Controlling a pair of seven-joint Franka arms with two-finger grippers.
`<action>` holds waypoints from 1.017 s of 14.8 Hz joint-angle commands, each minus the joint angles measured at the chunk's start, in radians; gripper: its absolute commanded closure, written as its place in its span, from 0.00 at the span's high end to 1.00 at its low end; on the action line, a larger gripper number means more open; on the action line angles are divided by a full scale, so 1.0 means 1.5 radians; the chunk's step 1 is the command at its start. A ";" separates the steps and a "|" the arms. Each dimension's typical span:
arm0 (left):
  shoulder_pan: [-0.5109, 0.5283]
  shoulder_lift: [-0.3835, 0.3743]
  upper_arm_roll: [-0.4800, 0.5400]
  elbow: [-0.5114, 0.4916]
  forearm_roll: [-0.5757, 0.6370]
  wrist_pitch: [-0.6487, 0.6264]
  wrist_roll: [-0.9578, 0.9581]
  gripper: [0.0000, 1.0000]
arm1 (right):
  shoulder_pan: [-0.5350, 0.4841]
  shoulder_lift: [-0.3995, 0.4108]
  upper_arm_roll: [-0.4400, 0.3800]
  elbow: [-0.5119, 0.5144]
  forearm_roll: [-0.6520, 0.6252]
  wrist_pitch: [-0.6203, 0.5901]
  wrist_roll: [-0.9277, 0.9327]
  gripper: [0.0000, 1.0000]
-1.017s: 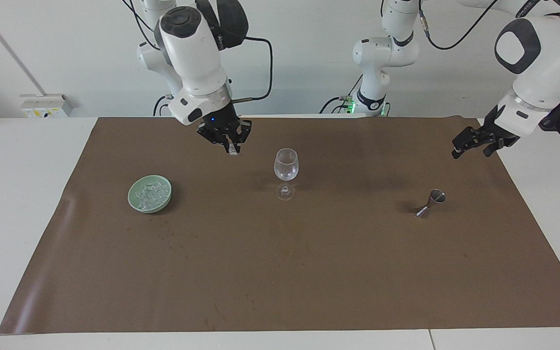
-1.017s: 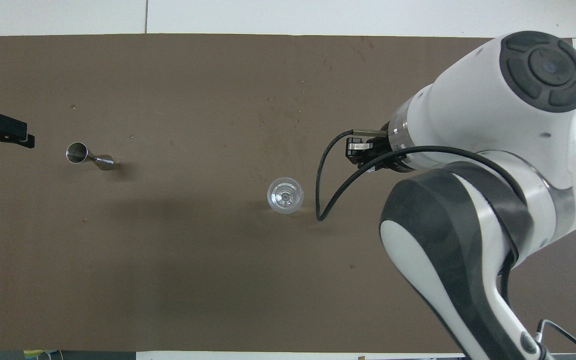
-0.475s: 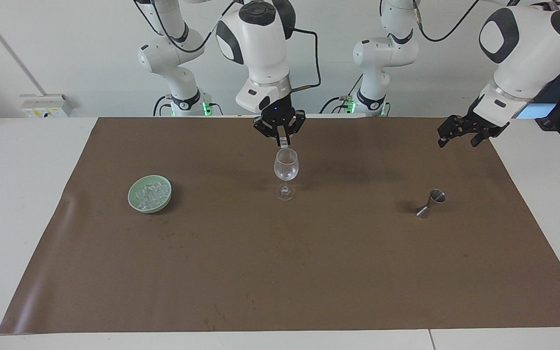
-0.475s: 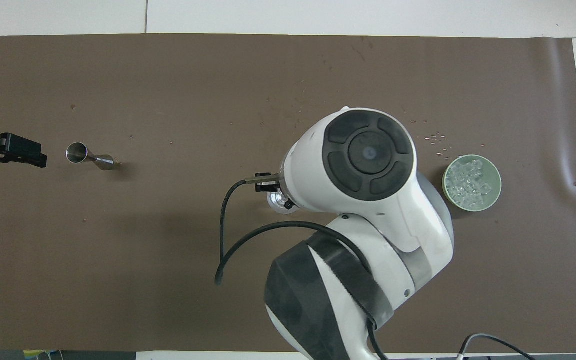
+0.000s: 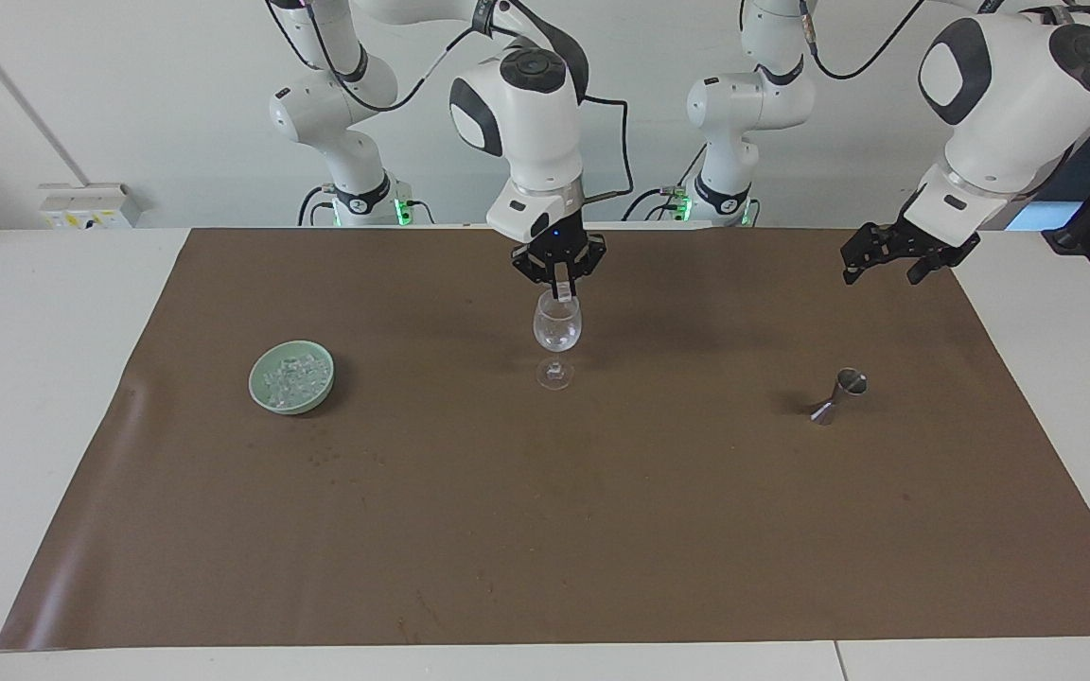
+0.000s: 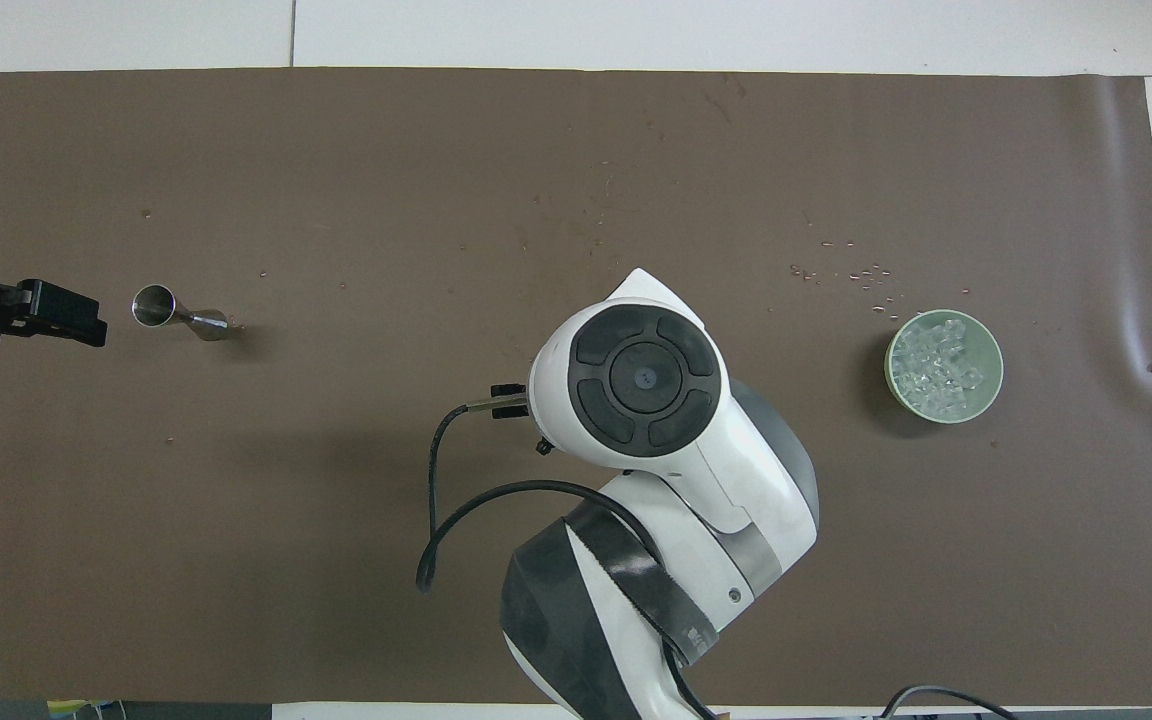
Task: Pour wine and add ice with both arms
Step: 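Lower the right gripper over the clear glass and release the ice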
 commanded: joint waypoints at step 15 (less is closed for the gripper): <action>-0.003 0.008 -0.007 0.040 0.007 -0.030 -0.015 1.00 | -0.016 -0.007 -0.004 0.037 -0.027 -0.008 0.004 0.43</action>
